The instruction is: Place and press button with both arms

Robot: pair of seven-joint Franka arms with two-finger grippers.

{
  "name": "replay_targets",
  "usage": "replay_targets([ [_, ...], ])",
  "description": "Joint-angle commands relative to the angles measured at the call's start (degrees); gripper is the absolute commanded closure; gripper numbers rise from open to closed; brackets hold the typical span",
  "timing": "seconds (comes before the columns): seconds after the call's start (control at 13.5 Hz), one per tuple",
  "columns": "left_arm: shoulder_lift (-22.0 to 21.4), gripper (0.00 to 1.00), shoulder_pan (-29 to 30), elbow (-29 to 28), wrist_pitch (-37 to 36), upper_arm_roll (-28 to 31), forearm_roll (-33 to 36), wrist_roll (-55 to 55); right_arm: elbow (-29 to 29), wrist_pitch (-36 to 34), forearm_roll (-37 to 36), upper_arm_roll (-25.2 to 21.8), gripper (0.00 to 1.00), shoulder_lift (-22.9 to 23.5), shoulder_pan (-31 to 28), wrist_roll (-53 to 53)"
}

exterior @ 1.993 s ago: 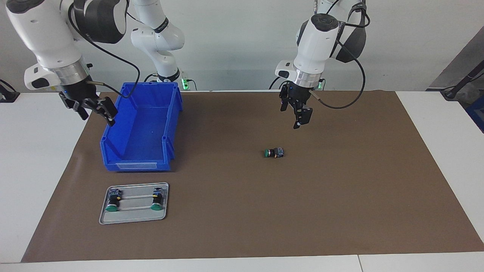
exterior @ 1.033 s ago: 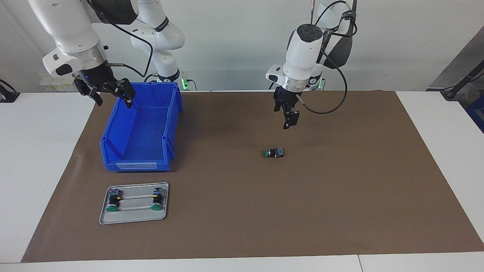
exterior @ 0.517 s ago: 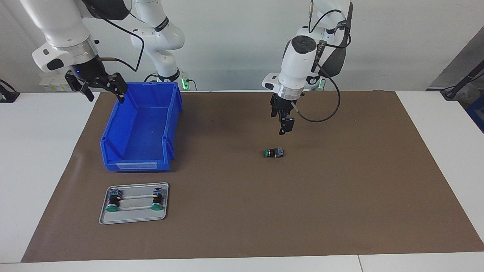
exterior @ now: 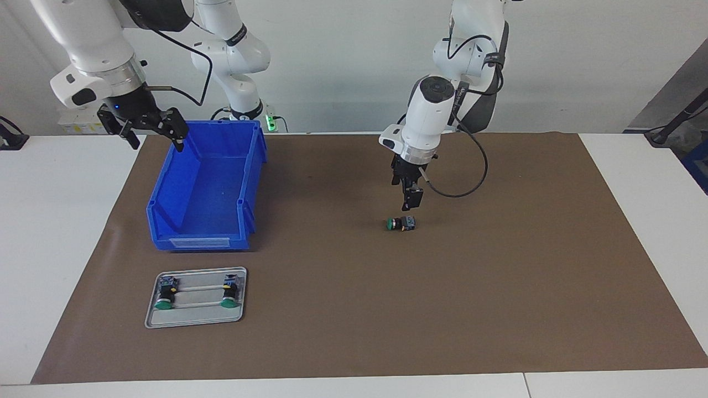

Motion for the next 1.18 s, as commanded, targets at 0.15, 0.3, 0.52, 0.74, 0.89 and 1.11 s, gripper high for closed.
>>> replay_targets([
  [0.15,5.38,0.01,-1.71,-1.2,7.66,1.03,-0.57,1.93,-1.08,-0.26,-0.03,0.34,0.0,-0.98,0.1,-0.92],
  [0.3,8.45,0.01,-1.71,-1.2,10.82,1.03,-0.57,2.64,-1.0,-0.08,0.05,0.42,0.0,-0.98,0.28,-0.83],
  [0.52,10.22,0.01,-1.71,-1.55,13.04,1.03,-0.57,2.64,-1.0,-0.26,0.05,0.42,0.0,-0.98,0.28,-0.92],
  [0.74,10.14,0.01,-1.71,-2.51,13.04,1.11,-0.57,2.9,-1.0,-0.26,0.05,0.42,0.0,-1.07,0.28,-0.92],
  [0.89,9.96,0.01,-1.63,-3.22,12.77,1.11,-0.57,3.42,-1.0,-0.17,0.05,0.42,0.0,-0.98,0.28,-0.92],
  [1.11,9.7,0.01,-1.45,-4.27,12.86,1.11,-0.57,5.09,-1.0,-0.26,0.05,0.42,0.0,-0.98,0.28,-0.92],
])
